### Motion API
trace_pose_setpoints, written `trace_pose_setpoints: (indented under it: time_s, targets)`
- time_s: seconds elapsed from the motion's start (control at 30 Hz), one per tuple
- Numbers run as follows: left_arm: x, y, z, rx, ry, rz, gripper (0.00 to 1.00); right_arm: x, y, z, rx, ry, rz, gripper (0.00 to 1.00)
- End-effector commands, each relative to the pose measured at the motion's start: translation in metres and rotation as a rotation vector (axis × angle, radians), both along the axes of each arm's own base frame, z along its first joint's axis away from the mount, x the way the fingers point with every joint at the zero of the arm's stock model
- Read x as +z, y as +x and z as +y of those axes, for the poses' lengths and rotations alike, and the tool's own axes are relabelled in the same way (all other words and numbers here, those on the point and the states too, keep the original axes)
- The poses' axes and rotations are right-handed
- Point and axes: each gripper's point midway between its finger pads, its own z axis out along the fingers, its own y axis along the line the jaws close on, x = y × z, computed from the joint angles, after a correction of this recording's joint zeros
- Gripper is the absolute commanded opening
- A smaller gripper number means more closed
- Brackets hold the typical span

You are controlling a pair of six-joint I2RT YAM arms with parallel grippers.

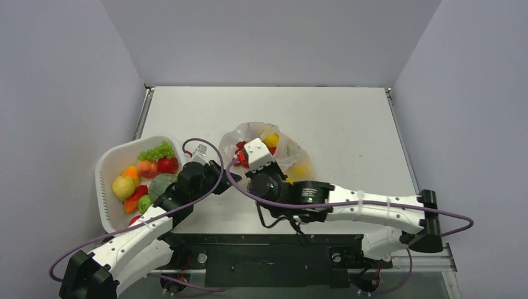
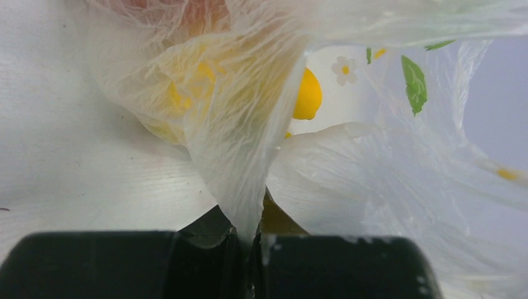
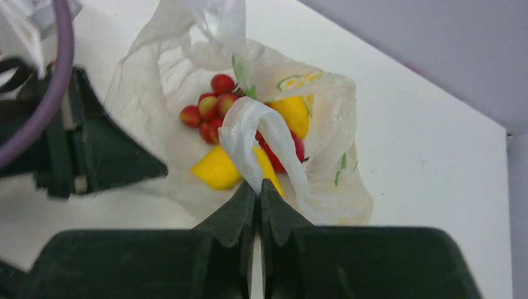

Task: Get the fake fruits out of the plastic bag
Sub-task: Adjust the plastic bag at the center of the board, then take out the fake fruit from the plastic bag.

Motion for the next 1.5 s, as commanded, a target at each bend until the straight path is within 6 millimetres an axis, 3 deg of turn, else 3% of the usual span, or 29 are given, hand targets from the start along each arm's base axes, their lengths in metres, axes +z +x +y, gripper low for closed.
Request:
trace_pose_setpoints:
  time_s: [0.0,0.03,0.13,0.2,0.23,0.27,0.33,0.43,0.57,0.7,0.77,0.93,1.07,1.23,1.47]
  targets:
    - [0.019,0.015,-0.003,0.024,-0.031,-0.072,0.0,0.009,-0.039,-0.036,0.097,0.189,0.111,0.0]
    - [0.017,0.016,-0.003,0.023,-0.025,-0.066,0.0,-0.004,-0.047,-0.045,0.126,0.209,0.149,0.0]
    - [0.015,0.017,-0.004,0.008,-0.012,-0.063,0.0,-0.049,-0.086,-0.039,0.283,0.272,0.344,0.0]
    - [0.013,0.016,-0.005,-0.01,0.003,-0.057,0.0,-0.104,-0.109,-0.049,0.346,0.202,0.45,0.0]
    - [0.011,0.015,-0.005,-0.013,0.014,-0.048,0.0,-0.112,-0.119,-0.05,0.382,0.205,0.48,0.0]
    - [0.009,0.014,-0.004,-0.021,0.028,-0.05,0.0,-0.139,-0.127,-0.059,0.38,0.164,0.515,0.0]
    - [0.003,0.01,-0.002,-0.035,0.058,-0.035,0.0,-0.161,-0.132,-0.069,0.348,0.166,0.534,0.0]
    - [0.001,0.001,0.003,-0.06,0.096,-0.023,0.07,-0.164,-0.129,-0.07,0.32,0.214,0.52,0.0]
    - [0.014,-0.013,0.007,-0.108,0.125,-0.039,0.36,-0.157,-0.122,-0.062,0.303,0.246,0.489,0.0]
    - [0.049,-0.031,0.003,-0.216,0.105,-0.12,0.58,-0.155,-0.122,-0.053,0.314,0.262,0.487,0.0]
    - [0.069,-0.042,-0.004,-0.292,0.079,-0.165,0.62,-0.155,-0.121,-0.052,0.315,0.265,0.484,0.0]
    - [0.11,-0.057,-0.028,-0.423,0.045,-0.263,0.67,-0.149,-0.117,-0.053,0.302,0.276,0.457,0.0]
    - [0.119,-0.049,-0.05,-0.429,0.123,-0.32,0.67,-0.145,-0.114,-0.055,0.29,0.284,0.447,0.0]
    - [0.093,-0.014,-0.062,-0.316,0.302,-0.278,0.59,-0.144,-0.113,-0.061,0.274,0.297,0.444,0.0]
    - [0.061,0.019,-0.065,-0.194,0.37,-0.243,0.45,-0.137,-0.109,-0.074,0.231,0.323,0.43,0.0]
